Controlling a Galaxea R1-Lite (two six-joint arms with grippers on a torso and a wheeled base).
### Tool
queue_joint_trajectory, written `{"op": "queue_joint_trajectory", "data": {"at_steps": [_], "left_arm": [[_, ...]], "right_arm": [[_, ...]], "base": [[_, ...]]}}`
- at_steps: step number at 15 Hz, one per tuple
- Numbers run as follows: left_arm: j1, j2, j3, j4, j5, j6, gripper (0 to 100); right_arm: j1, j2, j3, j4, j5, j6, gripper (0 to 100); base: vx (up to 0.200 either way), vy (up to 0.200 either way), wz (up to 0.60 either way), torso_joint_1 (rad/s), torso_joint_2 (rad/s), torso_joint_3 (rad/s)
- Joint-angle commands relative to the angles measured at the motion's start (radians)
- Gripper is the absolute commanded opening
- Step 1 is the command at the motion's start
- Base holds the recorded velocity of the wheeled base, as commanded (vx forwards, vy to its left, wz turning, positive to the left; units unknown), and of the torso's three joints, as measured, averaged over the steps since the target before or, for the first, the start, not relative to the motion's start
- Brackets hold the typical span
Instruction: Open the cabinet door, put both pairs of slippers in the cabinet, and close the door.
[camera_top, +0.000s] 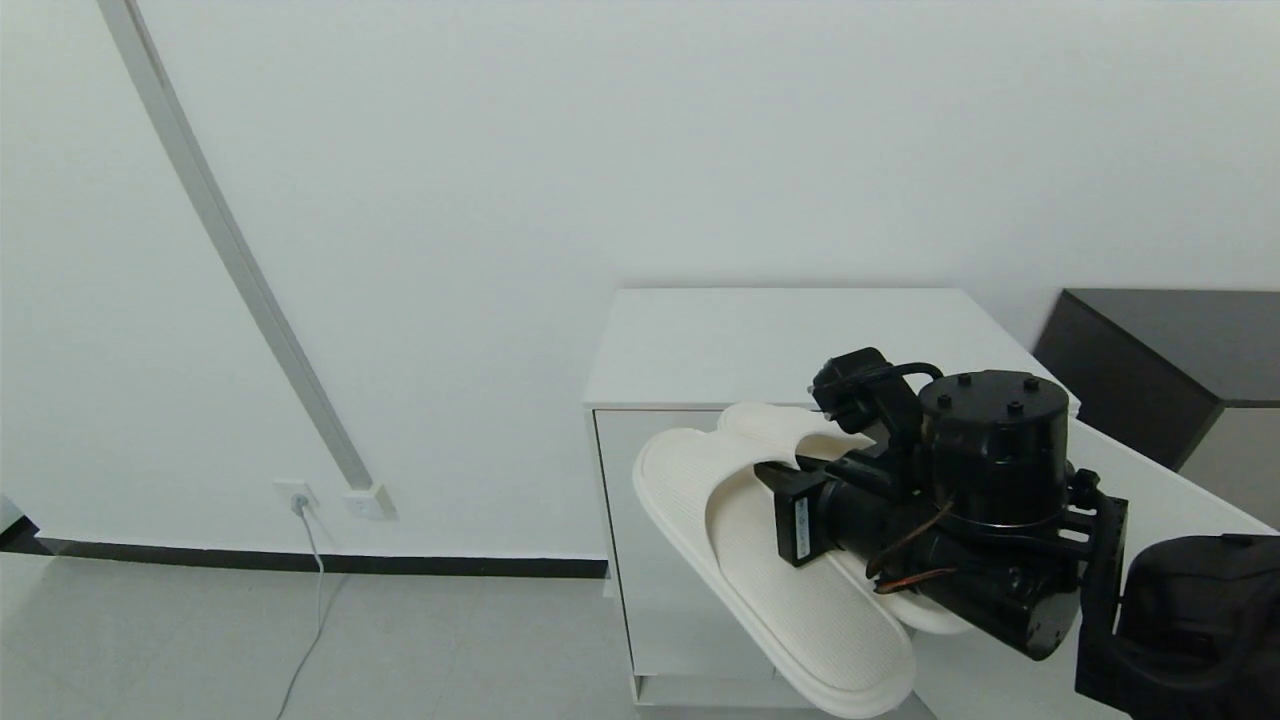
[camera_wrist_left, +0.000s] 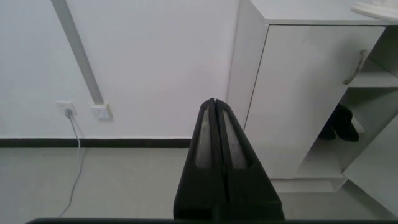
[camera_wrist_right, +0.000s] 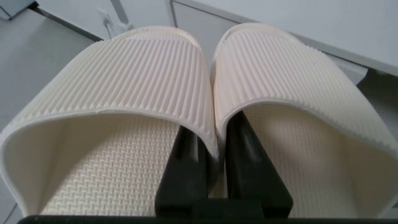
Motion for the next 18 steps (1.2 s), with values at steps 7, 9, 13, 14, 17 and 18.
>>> {"op": "queue_joint_trajectory", "data": {"at_steps": [7, 9, 13, 14, 17, 18], "left_arm": [[0.000, 0.001, 0.000, 0.000, 0.000, 0.000, 0], [0.000, 0.001, 0.000, 0.000, 0.000, 0.000, 0], [0.000, 0.001, 0.000, 0.000, 0.002, 0.001, 0], [0.000, 0.001, 0.000, 0.000, 0.002, 0.003, 0], [0.000, 0.001, 0.000, 0.000, 0.003, 0.003, 0], [0.000, 0.001, 0.000, 0.000, 0.003, 0.003, 0]], "right_arm": [[0.010, 0.011, 0.015, -0.020, -0.005, -0.005, 0], [0.012, 0.014, 0.027, -0.037, -0.005, -0.008, 0], [0.012, 0.013, 0.030, -0.046, -0.007, -0.008, 0], [0.012, 0.011, 0.030, -0.046, -0.008, -0.008, 0], [0.017, 0.010, 0.036, -0.046, -0.010, -0.008, 0], [0.017, 0.011, 0.038, -0.046, -0.019, -0.007, 0]], "base": [[0.000, 0.000, 0.00, 0.000, 0.00, 0.000], [0.000, 0.000, 0.00, 0.000, 0.00, 0.000], [0.000, 0.000, 0.00, 0.000, 0.00, 0.000], [0.000, -0.200, 0.00, 0.002, 0.00, 0.002], [0.000, -0.200, 0.00, -0.004, 0.00, 0.004], [0.000, -0.200, 0.00, 0.012, 0.00, -0.002]]}}
